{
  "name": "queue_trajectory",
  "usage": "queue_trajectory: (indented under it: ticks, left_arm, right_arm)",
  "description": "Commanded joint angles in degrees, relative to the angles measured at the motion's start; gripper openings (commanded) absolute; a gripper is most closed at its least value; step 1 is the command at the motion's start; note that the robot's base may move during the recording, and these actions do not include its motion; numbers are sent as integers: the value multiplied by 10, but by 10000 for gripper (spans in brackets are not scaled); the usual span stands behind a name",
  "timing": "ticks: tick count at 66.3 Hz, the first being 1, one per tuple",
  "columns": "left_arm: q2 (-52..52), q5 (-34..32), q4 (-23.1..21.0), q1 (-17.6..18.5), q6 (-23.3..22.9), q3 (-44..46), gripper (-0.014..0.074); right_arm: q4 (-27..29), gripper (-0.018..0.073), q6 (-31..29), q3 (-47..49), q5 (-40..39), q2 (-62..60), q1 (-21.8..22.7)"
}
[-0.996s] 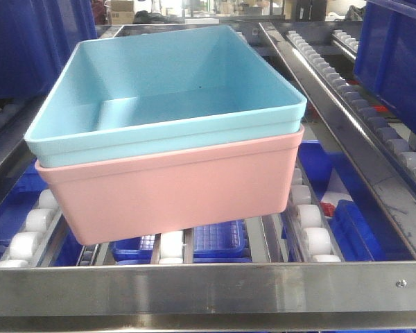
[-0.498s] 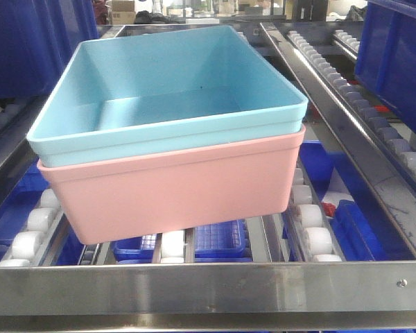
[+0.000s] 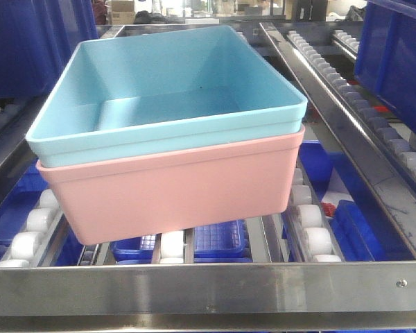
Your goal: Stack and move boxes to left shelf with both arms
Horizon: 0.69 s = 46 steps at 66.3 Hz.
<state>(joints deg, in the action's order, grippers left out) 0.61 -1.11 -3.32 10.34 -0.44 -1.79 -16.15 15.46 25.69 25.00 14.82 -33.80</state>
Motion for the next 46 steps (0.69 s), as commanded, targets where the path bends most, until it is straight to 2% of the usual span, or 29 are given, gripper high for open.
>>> queue_trajectory:
  ticks: [1, 46]
  left_arm:
    - [9, -55, -6, -1, 0, -17, 8]
    - [9, -55, -6, -1, 0, -17, 8]
  right_arm:
    - [-10, 48, -5, 15, -47, 6, 0]
    - [-10, 48, -5, 15, -47, 6, 0]
